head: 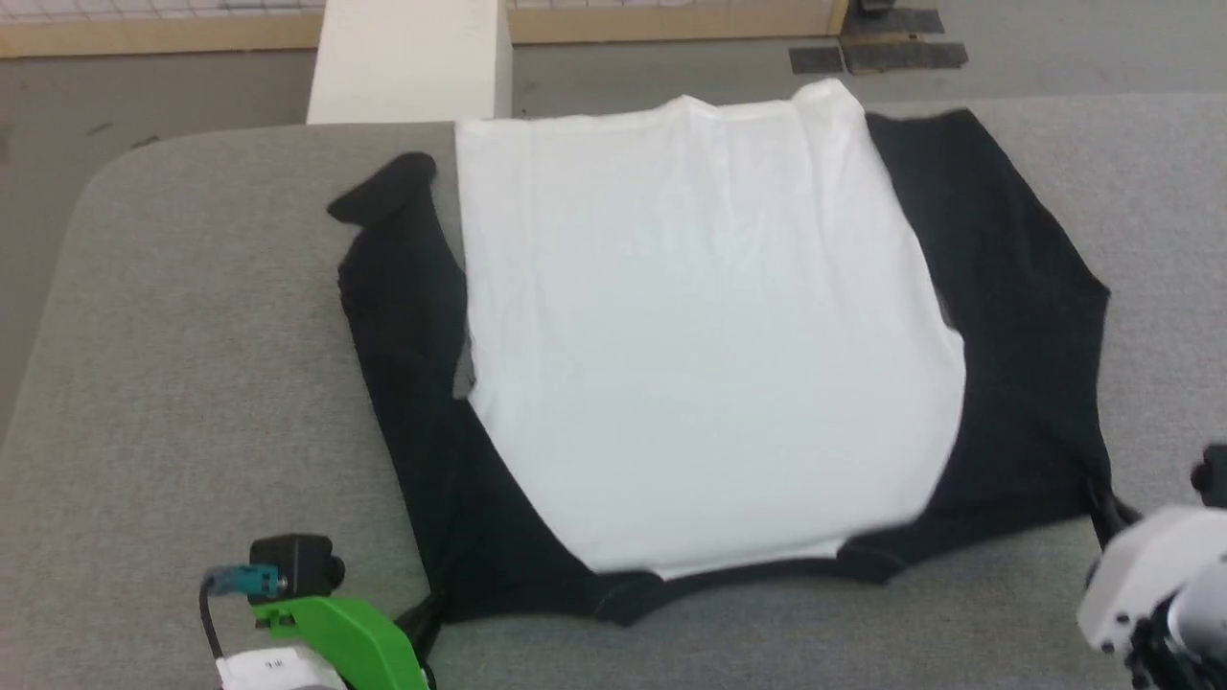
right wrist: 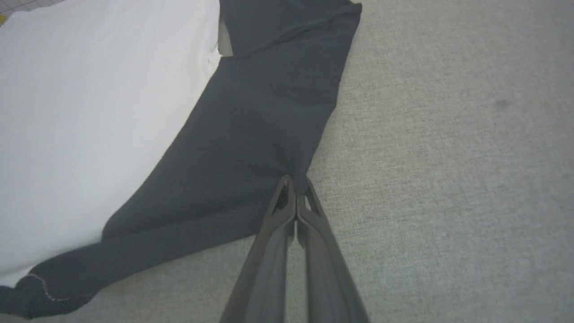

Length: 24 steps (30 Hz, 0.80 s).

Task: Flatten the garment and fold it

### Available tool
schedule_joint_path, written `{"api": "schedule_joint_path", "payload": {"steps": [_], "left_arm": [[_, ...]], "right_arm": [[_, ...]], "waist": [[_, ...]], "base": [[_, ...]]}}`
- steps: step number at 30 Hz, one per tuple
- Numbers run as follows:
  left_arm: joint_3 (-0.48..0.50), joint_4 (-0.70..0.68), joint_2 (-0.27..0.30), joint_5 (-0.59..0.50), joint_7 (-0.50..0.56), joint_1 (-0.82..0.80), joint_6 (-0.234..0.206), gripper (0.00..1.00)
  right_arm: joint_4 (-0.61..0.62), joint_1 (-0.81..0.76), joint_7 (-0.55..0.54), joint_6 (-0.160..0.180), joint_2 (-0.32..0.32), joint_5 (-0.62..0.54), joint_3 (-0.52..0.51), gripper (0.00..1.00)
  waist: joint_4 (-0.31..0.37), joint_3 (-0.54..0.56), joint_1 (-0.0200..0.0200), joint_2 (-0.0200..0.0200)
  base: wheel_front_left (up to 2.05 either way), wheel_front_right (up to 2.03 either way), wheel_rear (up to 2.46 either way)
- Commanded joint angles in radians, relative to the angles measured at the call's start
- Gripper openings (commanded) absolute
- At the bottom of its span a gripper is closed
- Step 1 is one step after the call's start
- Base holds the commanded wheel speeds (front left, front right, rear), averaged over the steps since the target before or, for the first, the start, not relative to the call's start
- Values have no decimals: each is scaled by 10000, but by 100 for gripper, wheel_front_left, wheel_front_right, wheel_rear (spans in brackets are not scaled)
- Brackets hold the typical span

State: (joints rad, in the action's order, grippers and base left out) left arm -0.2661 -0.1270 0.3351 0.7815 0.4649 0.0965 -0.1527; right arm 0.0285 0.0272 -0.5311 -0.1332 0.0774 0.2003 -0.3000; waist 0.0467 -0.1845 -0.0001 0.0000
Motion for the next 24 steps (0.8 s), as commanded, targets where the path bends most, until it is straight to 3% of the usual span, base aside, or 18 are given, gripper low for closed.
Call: {"api": "schedule_joint_path", "payload": {"steps": [1,6,10,21,22,23,24], "left_arm": [[96,40,84,-63,-79,290,-160,0],[-16,55,10,-34,-56,653,-274,0],[-129,146,50,-42,0,850,-254,0],[-308,1469,-231,-55,-788,484,409,0],[-313,1599,-259,-67,-884,437,465,54],[-326,1774,-291,-43,-966,387,563,100],[-323,1902,-320,-3,-1038,353,654,100]], "right_arm": [[247,-356,-204,25,-32,-156,-365,0],[692,-1338,-901,25,-253,-84,-726,0],[335,-1827,-1050,25,-266,266,-790,0],[-1724,-1594,118,25,-270,425,-187,0],[-1789,-1558,220,25,-270,468,-143,19],[-1840,-1540,295,25,-270,506,-65,70],[-1864,-1545,317,25,-270,527,-31,100]], "waist": [[-223,279,1,0],[-262,481,1,0],[-209,546,1,0],[-46,441,1,0],[-36,447,1,0],[-20,463,1,0],[-10,480,1,0]], "base": [[0,0,0],[0,0,0],[0,0,0],[0,0,0],[0,0,0],[0,0,0],[0,0,0]]}}
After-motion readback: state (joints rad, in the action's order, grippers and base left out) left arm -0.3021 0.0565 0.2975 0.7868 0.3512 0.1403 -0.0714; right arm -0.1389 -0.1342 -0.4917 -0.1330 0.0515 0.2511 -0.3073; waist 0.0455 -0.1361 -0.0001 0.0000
